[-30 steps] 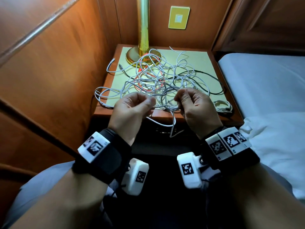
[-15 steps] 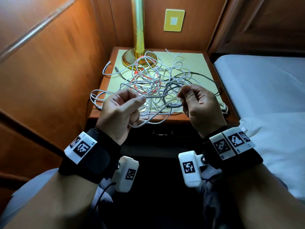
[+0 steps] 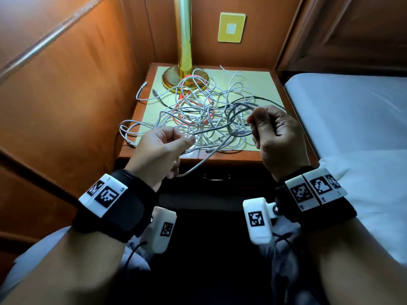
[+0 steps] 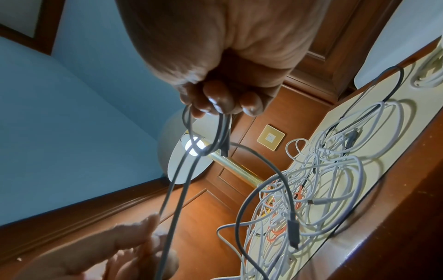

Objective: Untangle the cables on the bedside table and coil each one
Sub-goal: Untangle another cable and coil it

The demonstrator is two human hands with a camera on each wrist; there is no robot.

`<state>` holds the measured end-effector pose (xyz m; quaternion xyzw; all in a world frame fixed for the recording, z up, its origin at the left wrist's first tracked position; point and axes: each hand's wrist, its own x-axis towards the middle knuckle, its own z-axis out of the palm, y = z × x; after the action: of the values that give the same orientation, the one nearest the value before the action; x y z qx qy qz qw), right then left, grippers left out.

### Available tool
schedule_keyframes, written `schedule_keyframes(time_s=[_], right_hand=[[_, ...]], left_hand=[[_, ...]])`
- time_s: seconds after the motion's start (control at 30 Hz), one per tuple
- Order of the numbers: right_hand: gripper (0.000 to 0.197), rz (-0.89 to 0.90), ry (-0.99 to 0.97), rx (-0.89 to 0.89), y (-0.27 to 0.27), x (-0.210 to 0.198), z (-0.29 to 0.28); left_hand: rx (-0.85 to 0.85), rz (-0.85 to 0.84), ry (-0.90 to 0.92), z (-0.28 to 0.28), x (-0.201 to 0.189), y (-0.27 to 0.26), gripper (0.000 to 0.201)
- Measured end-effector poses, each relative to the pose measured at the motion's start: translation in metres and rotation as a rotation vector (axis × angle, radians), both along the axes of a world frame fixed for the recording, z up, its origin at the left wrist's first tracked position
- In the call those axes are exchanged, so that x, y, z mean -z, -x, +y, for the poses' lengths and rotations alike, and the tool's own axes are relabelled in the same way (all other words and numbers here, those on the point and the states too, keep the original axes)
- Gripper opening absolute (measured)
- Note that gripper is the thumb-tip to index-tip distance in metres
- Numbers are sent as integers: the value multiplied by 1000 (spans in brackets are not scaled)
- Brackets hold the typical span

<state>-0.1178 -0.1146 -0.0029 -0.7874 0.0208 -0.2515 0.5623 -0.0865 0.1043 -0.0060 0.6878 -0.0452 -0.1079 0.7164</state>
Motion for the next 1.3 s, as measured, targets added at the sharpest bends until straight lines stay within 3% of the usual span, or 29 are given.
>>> schedule_keyframes(time_s=[0.07, 0.2, 0.47, 0.67, 0.77, 0.97, 1.1, 1.3], right_hand=[[32, 9, 6, -3, 0, 0, 2], [28, -11, -71, -5, -1, -5, -2], [30, 23, -56, 28, 0, -3, -10], [34, 45, -250, 34, 5, -12, -9], [35, 53, -186, 41, 6, -12, -12], [24, 0, 269, 209, 8, -10, -25], [21, -14, 248, 240, 7, -9, -30], [30, 47, 11, 113, 7, -7, -23]], left_hand=[[-1, 19, 35, -1, 0, 2, 35], [39, 144, 358, 1, -9, 4, 38], [-38, 38, 81, 3, -3, 0, 30], [83, 180, 470, -10, -13, 11, 25], [116, 230, 306, -10, -9, 11, 30], [223, 239, -120, -1, 2, 5, 31], [276, 219, -207, 1, 2, 6, 36], [356, 238, -94, -9, 9, 14, 30]])
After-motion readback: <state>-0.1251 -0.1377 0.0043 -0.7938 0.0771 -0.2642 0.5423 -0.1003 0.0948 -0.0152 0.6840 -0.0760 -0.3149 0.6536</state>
